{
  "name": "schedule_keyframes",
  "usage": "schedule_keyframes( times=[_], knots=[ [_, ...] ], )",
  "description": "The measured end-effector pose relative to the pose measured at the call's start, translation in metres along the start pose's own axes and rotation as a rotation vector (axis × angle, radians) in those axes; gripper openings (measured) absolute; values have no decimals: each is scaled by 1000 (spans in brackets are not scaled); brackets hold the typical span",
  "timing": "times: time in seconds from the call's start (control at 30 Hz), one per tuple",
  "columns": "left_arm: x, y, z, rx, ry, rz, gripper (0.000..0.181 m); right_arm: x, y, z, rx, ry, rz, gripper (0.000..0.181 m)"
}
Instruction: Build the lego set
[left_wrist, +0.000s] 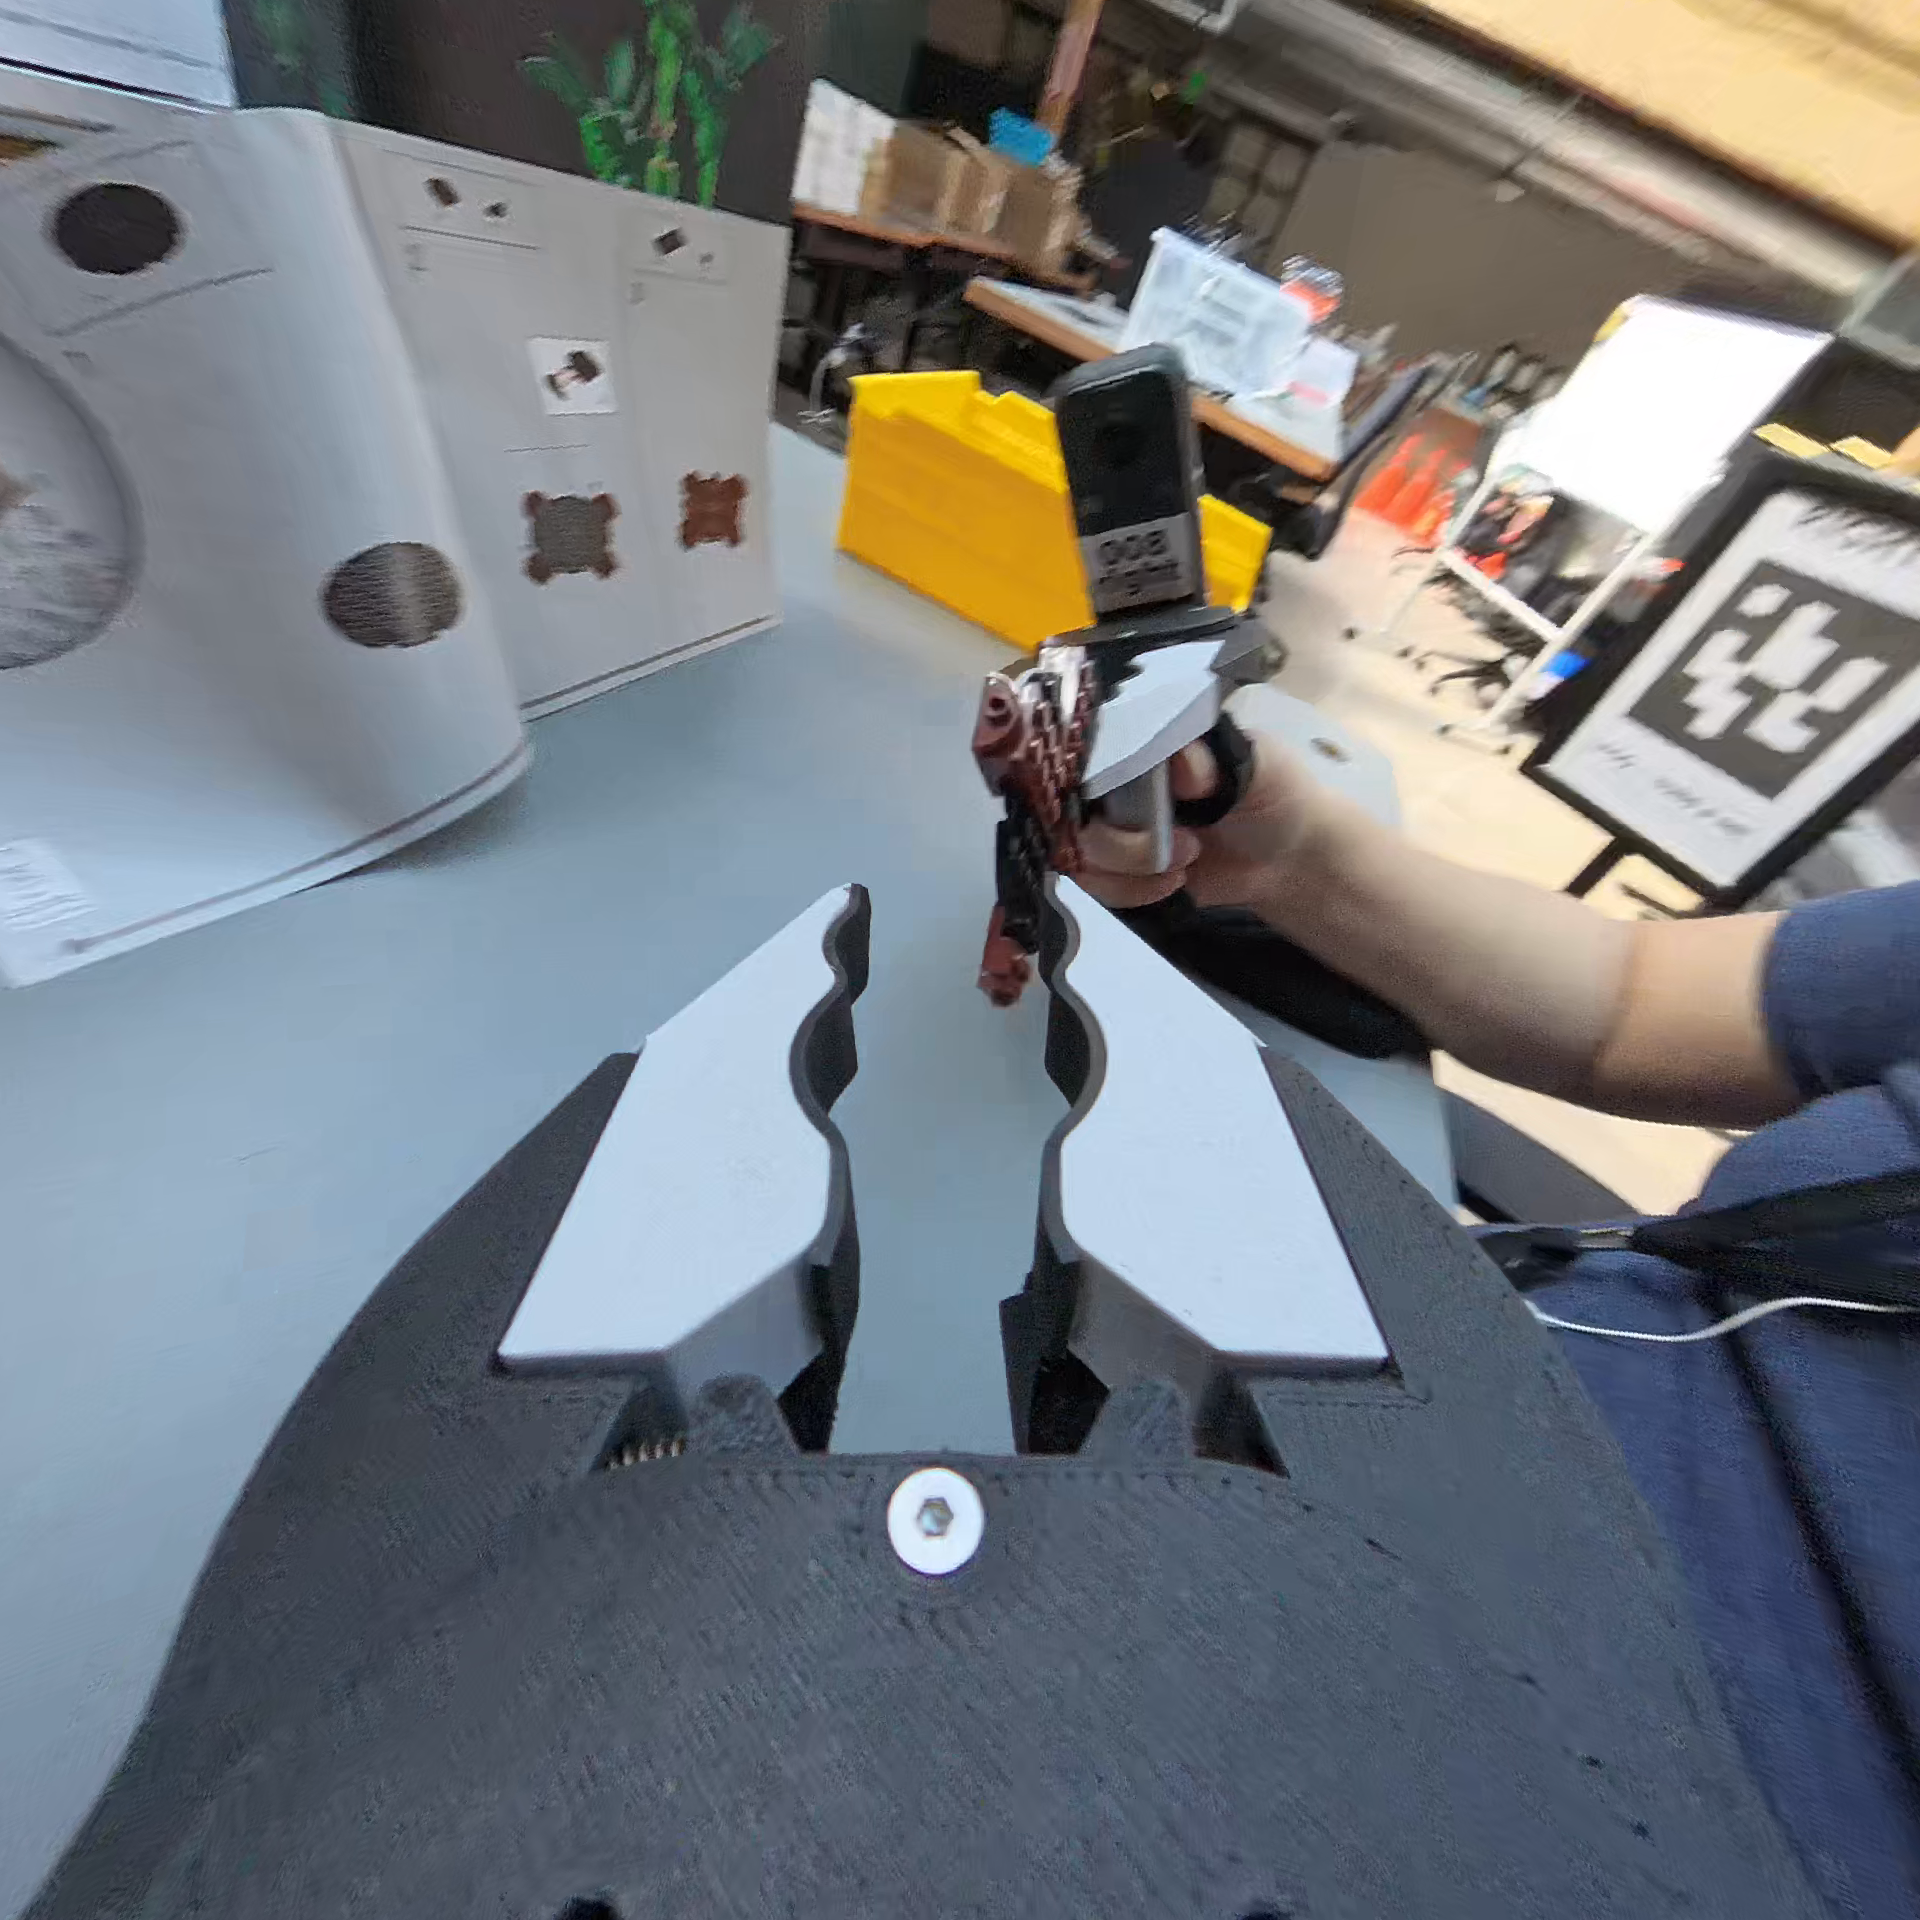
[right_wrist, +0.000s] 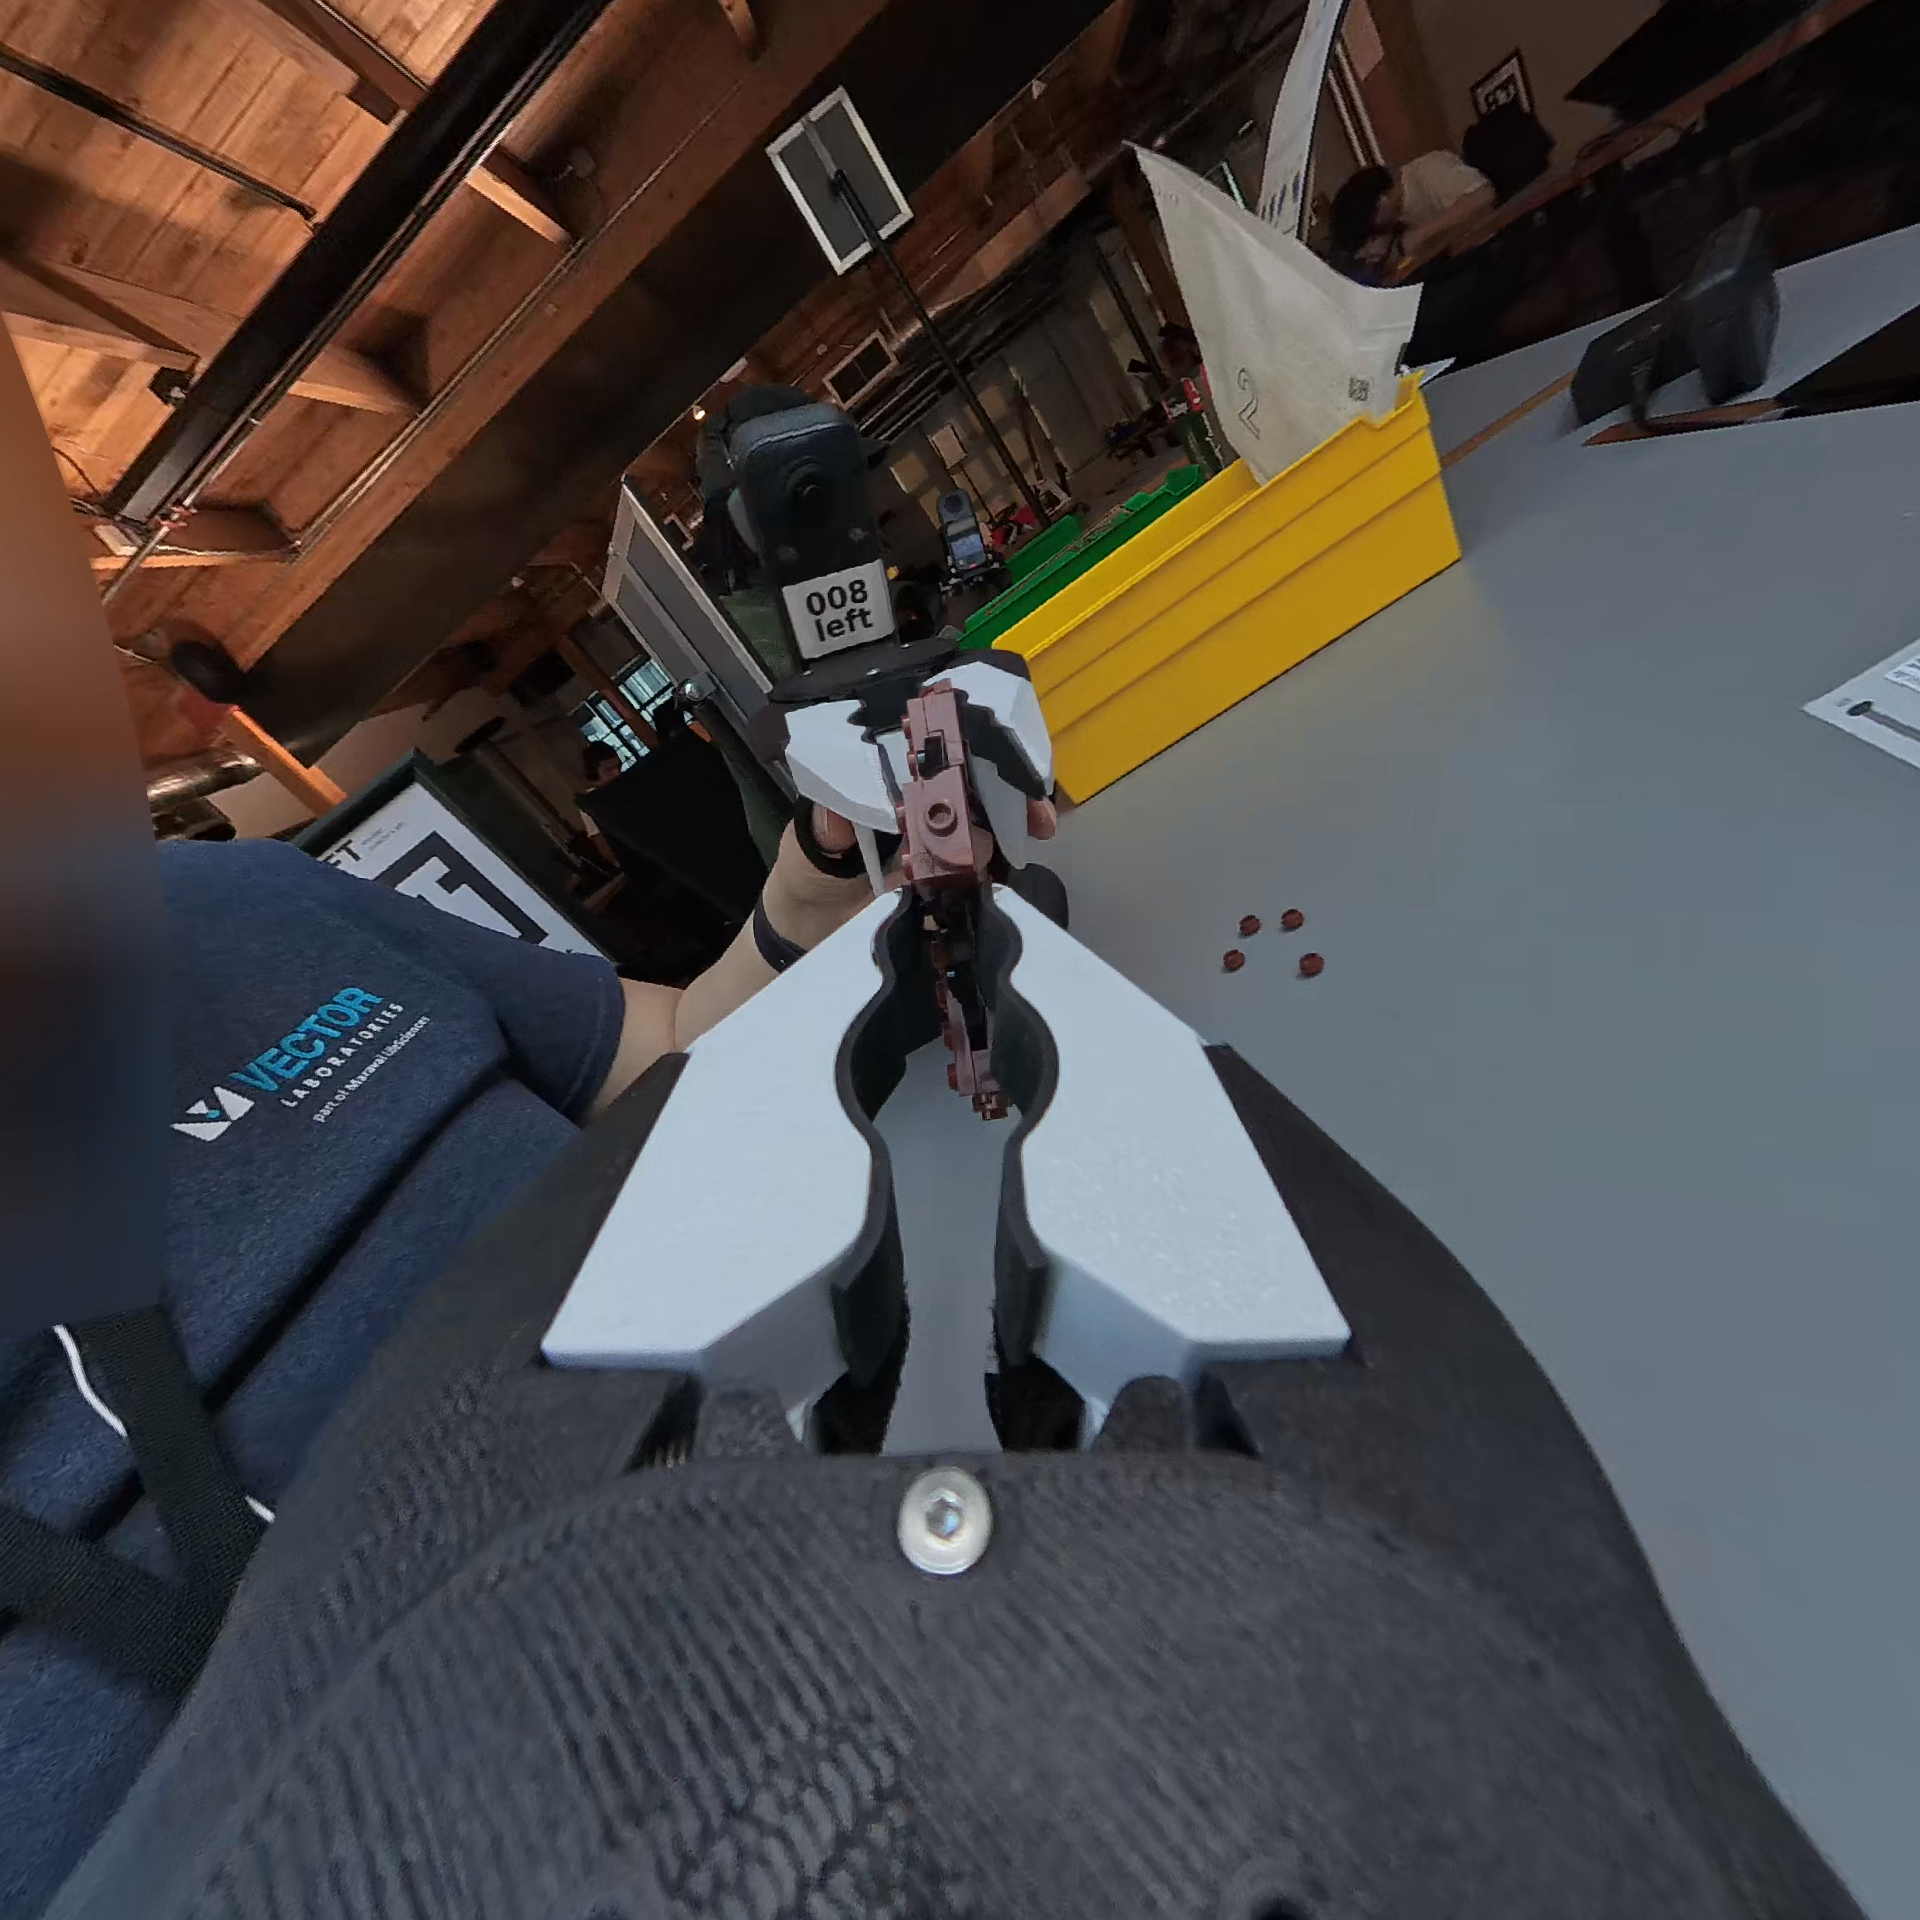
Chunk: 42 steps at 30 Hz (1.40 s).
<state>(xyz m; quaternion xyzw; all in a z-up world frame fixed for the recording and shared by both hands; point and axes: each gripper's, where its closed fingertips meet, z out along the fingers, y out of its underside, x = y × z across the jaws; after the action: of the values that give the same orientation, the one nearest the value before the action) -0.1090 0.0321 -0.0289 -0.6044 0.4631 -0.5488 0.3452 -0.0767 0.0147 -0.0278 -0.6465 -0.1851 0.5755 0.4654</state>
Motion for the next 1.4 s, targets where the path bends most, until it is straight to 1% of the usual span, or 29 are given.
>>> schedule_keyframes(
  times=[0.03, 0.13, 0.17, 0.2, 0.23, 0.37, 0.5, 0.53, 0.57, 0.63, 0.73, 0.93, 1.0, 1.03, 1.07, 1.1, 1.23, 1.33, 1.4],
  knots=[
    [6, 0, 2, 7, 48, -16, 30, -2, 4, 2, -21, -11, -1, 8],
    [21, 2, 12, 27, 133, -19, 37, -8, 11, 9, -61, -33, -21, 8],
    [28, 5, 14, 21, 188, -42, 32, -10, 12, 10, -68, -41, -22, 8],
    [32, 8, 16, 9, 225, -64, 19, -11, 14, 11, -74, -47, -24, 8],
    [31, 10, 18, 2, 234, -77, 11, -13, 15, 12, -85, -50, -26, 8],
    [32, 13, 20, 5, 261, -79, 9, -13, 17, 10, -112, -17, -79, 7],
    [33, 7, 17, 44, 277, -104, 8, -18, 10, 13, -53, -51, -76, 8],
    [32, 5, 16, 60, 277, -128, 8, -18, 12, 14, -61, -54, -75, 18],
    [30, 3, 15, 77, 275, -158, 8, -14, 17, 16, -94, -27, -68, 33],
    [25, 1, 13, 93, 282, -217, 8, -12, 26, 19, -146, -10, -90, 19],
    [24, 0, 12, 99, 297, -254, 8, -9, 24, 21, -119, -6, -66, 10],
    [20, 2, 14, 95, 261, -237, 9, -5, 22, 21, -78, -30, 57, 11],
    [19, 3, 14, 90, 255, -239, 9, -4, 22, 21, -81, -25, 59, 11],
    [19, 4, 15, 85, 250, -238, 9, -4, 23, 22, -81, -28, 63, 15],
    [19, 5, 16, 80, 247, -238, 9, -4, 23, 23, -82, -25, 68, 15],
    [19, 6, 16, 76, 250, -241, 9, -3, 25, 23, -92, -17, 61, 10],
    [20, 7, 17, 69, 259, -256, 8, -4, 27, 22, -123, 8, 41, 10],
    [21, 6, 17, 78, 268, -266, 8, -5, 25, 23, -95, -2, 48, 10],
    [20, 4, 16, 88, 263, -274, 9, -6, 28, 24, -122, 5, 29, 20]
  ],
)
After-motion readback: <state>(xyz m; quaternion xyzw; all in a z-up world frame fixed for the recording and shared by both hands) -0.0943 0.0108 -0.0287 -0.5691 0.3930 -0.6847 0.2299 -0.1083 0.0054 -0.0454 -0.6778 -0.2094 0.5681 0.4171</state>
